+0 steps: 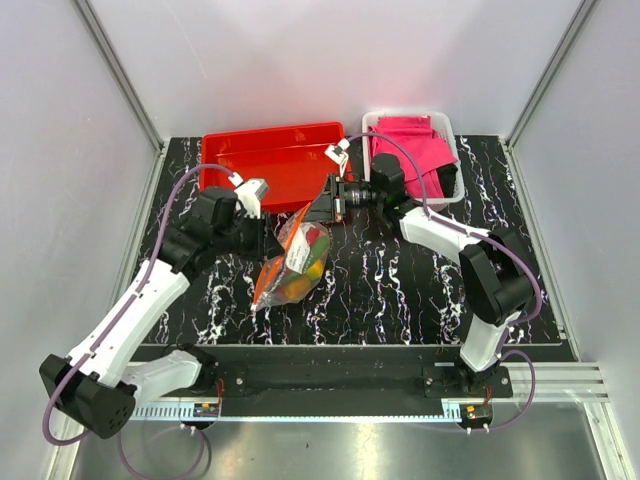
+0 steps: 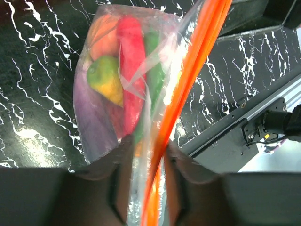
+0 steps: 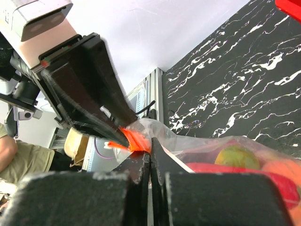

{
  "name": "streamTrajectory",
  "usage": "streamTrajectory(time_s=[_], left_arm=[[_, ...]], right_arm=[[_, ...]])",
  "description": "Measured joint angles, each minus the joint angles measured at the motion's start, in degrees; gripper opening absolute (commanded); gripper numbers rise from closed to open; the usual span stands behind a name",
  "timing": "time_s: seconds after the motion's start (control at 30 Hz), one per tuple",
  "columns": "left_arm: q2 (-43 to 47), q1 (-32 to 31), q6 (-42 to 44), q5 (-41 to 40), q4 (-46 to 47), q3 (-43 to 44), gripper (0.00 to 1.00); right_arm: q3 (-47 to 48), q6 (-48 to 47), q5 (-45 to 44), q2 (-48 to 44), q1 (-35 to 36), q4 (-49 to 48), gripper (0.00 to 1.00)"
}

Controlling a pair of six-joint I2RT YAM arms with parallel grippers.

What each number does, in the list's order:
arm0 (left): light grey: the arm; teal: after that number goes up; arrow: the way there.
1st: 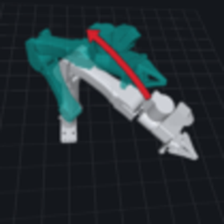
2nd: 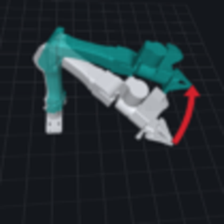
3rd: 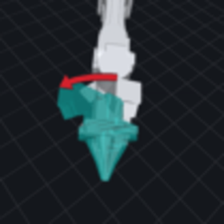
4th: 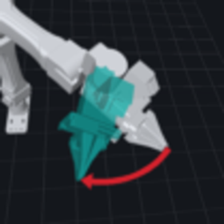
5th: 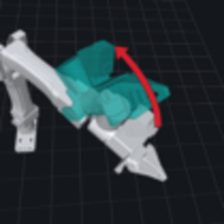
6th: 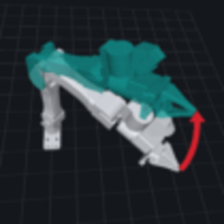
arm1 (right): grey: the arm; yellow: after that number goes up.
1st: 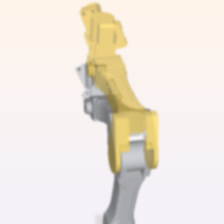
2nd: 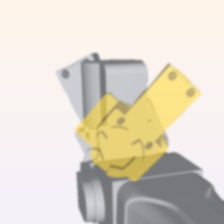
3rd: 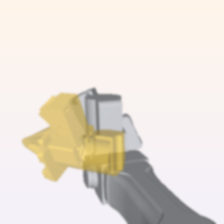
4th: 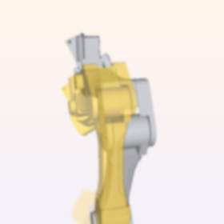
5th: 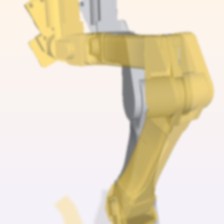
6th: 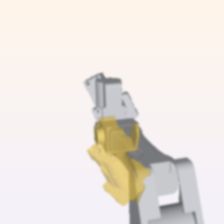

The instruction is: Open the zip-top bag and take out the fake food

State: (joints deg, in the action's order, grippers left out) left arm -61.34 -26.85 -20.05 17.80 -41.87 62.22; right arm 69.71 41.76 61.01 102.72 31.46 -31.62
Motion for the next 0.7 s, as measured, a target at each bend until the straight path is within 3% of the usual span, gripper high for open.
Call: streamTrajectory(time_s=[0.07,0.2,0.37,0.5,0.57,0.7], left_arm=[[0.59,0.00,0.07,0.00,0.09,-0.35,0.00],[1.49,0.00,-0.02,0.22,0.31,-0.85,0.00],[5.29,0.04,-0.83,-1.62,-1.25,-0.92,0.00],[10.01,0.11,-2.49,-6.23,-5.55,0.26,0.00],[12.02,0.22,-3.23,-8.22,-7.21,1.14,0.00],[14.14,0.33,-4.44,-10.84,-9.16,1.64,0.00]], right_arm=[[-0.02,0.00,-0.02,0.00,0.04,0.00,0.00],[-0.02,0.07,-0.26,0.00,0.42,0.02,0.04],[0.83,0.31,-2.32,0.00,2.16,3.28,0.41],[5.03,0.50,-5.05,0.35,4.68,9.44,0.64],[7.65,0.81,-7.17,0.46,5.86,13.35,0.83],[10.51,1.27,-13.09,0.35,6.88,21.27,0.89]])
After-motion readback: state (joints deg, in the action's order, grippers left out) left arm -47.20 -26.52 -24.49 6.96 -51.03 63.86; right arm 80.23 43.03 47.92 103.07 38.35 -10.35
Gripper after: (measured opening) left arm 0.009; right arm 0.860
